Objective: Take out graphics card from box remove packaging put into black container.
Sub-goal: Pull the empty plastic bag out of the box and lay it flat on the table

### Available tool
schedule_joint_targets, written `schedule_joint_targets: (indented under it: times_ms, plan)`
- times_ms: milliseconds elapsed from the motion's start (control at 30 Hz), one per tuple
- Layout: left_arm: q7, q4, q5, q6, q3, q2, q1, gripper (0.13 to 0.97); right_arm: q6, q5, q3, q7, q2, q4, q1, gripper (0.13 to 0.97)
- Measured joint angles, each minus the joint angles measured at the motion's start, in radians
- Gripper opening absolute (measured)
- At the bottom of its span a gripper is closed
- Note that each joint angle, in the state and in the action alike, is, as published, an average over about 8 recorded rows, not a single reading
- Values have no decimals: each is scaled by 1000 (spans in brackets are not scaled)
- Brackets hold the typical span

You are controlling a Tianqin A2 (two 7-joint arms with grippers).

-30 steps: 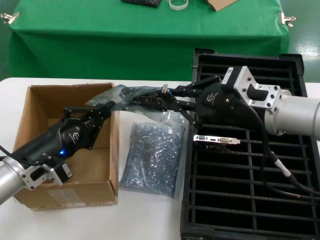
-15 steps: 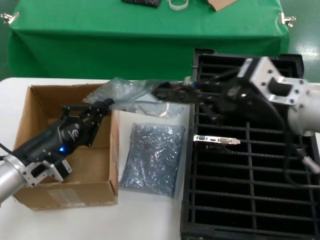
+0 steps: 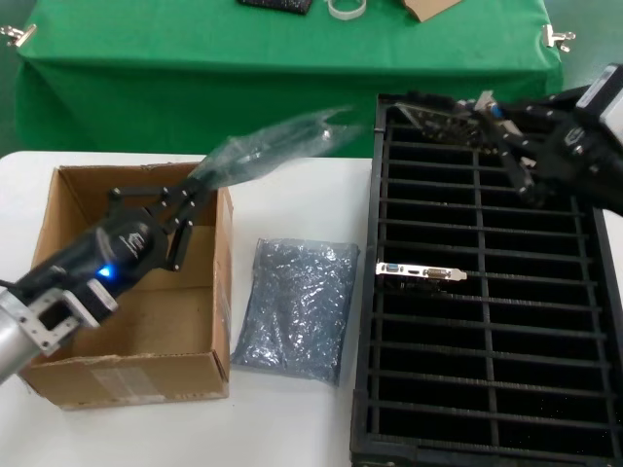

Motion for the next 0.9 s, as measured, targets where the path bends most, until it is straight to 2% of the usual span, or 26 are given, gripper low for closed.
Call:
schedule_joint_targets:
  times_ms: [300,400,467,633,767,900]
  plan:
    - [-361,-358,-166,106,-14,-201,50,139,-78,-71,32,34,-26,21,8,186]
    - [-495,-458,-217,164,-11,-257,66,139,-92,-90,38,38,-38,22,5,186]
    - [-584,-507,-237,210,-8,-284,75,139,-98,-102,43,39,-45,22,1,186]
    - [-791,-587,-236,341,0,-315,99,139,-101,-125,53,34,-65,23,-13,186]
    - [-916,-624,-205,433,3,-312,118,139,-100,-140,59,28,-81,23,-23,186]
    - [-1009,-658,-174,510,3,-300,129,139,-104,-154,63,23,-98,23,-29,186]
